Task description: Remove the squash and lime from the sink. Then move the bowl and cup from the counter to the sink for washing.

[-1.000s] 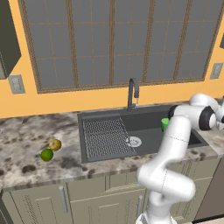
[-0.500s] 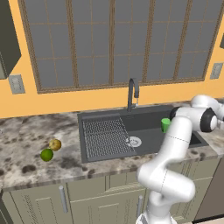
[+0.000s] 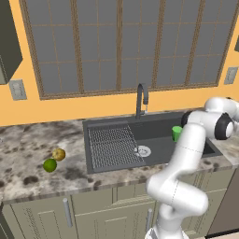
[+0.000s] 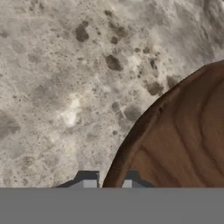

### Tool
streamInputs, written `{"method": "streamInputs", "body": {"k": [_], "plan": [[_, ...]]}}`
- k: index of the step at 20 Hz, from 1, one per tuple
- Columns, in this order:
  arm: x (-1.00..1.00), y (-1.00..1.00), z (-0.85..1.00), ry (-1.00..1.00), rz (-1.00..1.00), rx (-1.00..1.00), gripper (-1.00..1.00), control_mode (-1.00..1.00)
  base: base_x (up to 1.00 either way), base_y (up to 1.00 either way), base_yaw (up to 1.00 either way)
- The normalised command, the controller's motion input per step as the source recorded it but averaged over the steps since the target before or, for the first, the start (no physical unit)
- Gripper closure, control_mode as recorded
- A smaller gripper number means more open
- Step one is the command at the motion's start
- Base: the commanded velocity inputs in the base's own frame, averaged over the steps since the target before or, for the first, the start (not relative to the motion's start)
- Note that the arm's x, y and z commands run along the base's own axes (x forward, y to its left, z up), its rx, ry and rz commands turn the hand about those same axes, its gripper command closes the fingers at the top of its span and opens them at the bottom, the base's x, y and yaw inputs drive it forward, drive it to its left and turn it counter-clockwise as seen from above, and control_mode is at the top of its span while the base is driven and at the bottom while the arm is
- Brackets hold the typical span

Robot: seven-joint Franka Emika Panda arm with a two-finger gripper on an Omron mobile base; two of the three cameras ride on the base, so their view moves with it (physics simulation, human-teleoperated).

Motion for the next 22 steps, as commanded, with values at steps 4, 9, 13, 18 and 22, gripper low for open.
{"method": "streamInputs", "body": {"k": [4,9,13,18,22], "plan": [[-0.13,0.29,0.43,-0.08,0.26,-0.03,1.0,-1.0,0.0,0.0,0.0],[-0.13,0.34,0.4,-0.01,0.32,-0.08,1.0,-1.0,0.0,0.0,0.0],[-0.15,0.37,0.41,0.0,0.34,-0.11,1.0,-1.0,0.0,0.0,0.0],[-0.19,0.37,0.4,-0.02,0.34,-0.14,1.0,-1.0,0.0,0.0,0.0],[-0.25,0.26,0.39,-0.05,0.3,-0.12,1.0,-1.0,0.0,0.0,0.0]]}}
